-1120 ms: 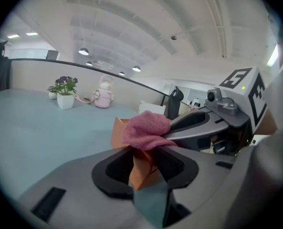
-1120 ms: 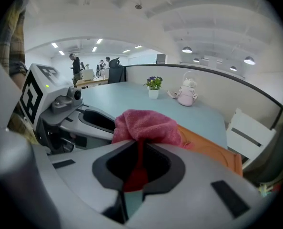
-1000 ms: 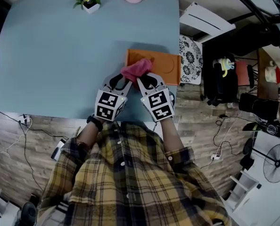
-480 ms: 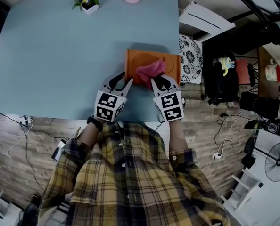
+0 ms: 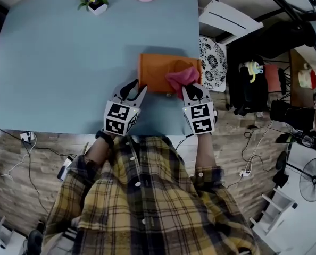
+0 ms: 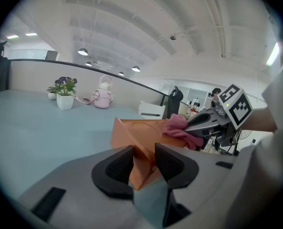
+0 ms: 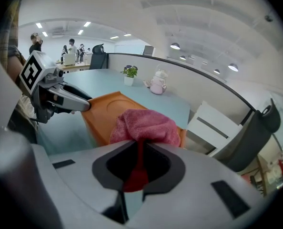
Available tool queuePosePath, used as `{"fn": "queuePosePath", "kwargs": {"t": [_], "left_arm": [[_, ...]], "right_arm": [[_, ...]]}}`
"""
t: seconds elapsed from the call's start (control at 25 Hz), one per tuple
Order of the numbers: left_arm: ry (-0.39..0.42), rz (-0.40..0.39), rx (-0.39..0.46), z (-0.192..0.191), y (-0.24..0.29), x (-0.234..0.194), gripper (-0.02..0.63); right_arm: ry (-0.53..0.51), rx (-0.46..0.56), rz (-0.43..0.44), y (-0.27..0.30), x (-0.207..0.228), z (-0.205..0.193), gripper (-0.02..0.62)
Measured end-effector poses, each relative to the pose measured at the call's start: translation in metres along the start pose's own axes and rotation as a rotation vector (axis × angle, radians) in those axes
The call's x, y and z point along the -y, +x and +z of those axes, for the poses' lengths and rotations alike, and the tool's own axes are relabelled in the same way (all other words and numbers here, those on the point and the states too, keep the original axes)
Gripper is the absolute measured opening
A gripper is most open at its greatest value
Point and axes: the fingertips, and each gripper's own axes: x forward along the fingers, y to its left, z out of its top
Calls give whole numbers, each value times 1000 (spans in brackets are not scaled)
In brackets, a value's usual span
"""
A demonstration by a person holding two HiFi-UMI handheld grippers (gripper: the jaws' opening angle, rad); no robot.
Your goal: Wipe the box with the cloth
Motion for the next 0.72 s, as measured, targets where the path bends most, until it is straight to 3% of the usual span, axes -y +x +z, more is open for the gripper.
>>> {"fn": "queuePosePath", "kwargs": {"t": [0.44,0.72], "left_arm": [[2,4,0,0,0,1,143],[-2,5,-2,1,1,0,143]], "right_arm": [[-38,-79,-69,-15,27,-20,46],[-33,-72,-119,-24,33,-22,46]]}}
